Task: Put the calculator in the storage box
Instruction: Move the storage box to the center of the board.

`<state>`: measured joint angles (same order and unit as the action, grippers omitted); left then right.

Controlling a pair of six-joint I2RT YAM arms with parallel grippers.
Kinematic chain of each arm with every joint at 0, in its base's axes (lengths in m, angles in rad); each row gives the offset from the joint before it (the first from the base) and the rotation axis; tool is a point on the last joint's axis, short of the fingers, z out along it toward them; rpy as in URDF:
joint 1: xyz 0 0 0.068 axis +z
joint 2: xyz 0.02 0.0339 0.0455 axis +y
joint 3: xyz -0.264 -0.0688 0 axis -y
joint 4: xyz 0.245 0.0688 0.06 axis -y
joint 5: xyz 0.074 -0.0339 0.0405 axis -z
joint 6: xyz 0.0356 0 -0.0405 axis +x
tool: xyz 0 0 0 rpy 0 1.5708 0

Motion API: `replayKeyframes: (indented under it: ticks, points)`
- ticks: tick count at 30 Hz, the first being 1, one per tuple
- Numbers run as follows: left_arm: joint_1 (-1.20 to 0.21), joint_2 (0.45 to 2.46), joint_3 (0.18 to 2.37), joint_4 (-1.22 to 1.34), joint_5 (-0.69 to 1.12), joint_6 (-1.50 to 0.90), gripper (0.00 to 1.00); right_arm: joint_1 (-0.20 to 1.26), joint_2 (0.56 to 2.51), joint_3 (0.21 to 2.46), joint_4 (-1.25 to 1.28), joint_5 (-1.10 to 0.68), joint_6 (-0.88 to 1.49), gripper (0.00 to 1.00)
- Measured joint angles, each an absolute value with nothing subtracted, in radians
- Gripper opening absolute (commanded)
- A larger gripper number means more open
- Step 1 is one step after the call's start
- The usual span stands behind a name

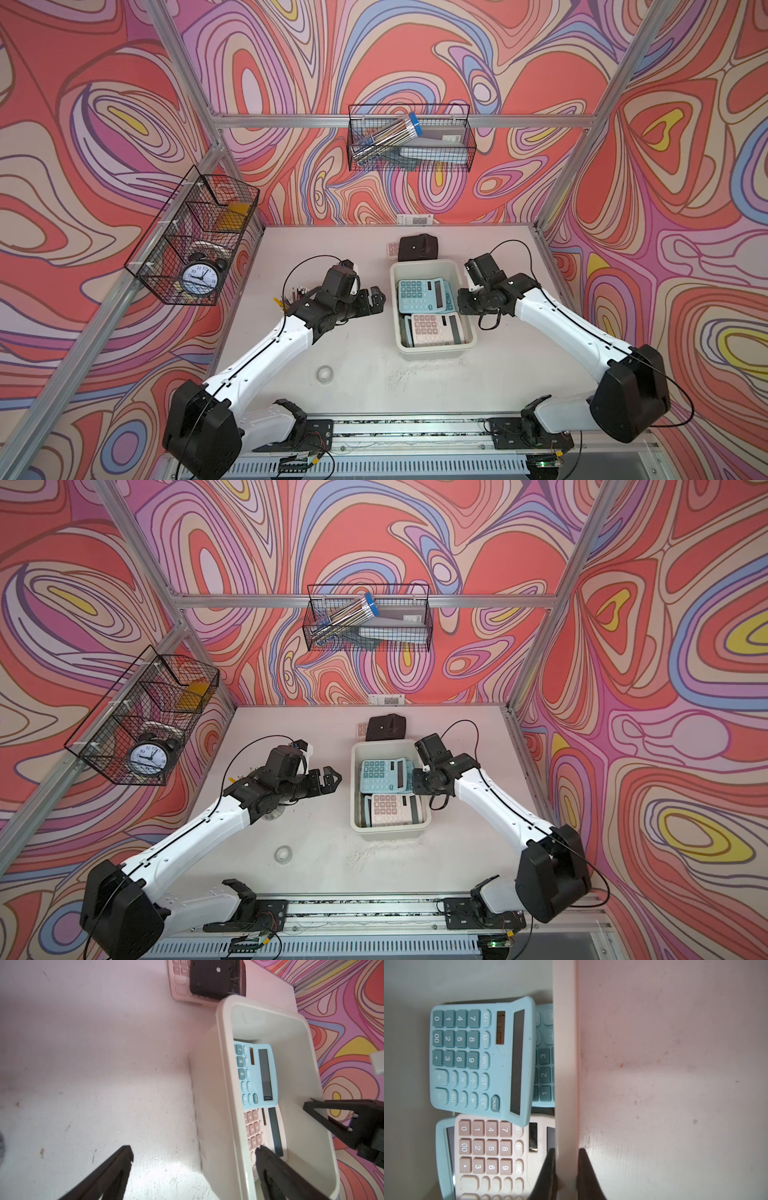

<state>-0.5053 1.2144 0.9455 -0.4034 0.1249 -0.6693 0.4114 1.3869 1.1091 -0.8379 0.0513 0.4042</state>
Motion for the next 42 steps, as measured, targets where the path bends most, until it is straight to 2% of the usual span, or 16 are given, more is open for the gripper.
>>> replayKeyframes:
  ticks: [4,10,15,22,25,30,33,37,40,42]
  points:
    - [-0.49,1.227,1.001,-0.428,0.081,-0.651,0.99,0.351,1.356,1.105,-0.867,0.076,0.389,0.04]
    - [-0.444,1.349,1.087,-0.429,0.066,-0.633,0.99,0.309,1.342,1.093,-0.878,0.062,0.358,0.03]
    - [-0.431,1.427,1.121,-0.425,0.08,-0.628,0.99,0.3,1.338,1.073,-0.834,-0.059,0.347,0.03]
    - [-0.426,1.425,1.122,-0.421,0.105,-0.624,0.99,0.352,1.374,1.048,-0.731,-0.204,0.429,0.06]
    - [-0.408,1.406,1.121,-0.422,0.106,-0.619,0.99,0.435,1.412,1.049,-0.651,-0.211,0.506,0.13]
    - [-0.356,1.39,1.138,-0.431,0.109,-0.604,0.99,0.549,1.462,1.06,-0.536,-0.251,0.602,0.42]
    - [-0.346,1.425,1.212,-0.457,0.113,-0.588,0.99,0.562,1.471,1.088,-0.524,-0.256,0.611,0.53]
    - [-0.347,1.519,1.359,-0.472,0.136,-0.56,0.99,0.504,1.469,1.143,-0.515,-0.266,0.598,0.62]
    - [-0.346,1.606,1.464,-0.484,0.147,-0.537,0.99,0.393,1.466,1.159,-0.492,-0.292,0.583,0.7]
    - [-0.346,1.677,1.544,-0.495,0.156,-0.519,0.99,0.307,1.468,1.162,-0.467,-0.315,0.575,0.72]
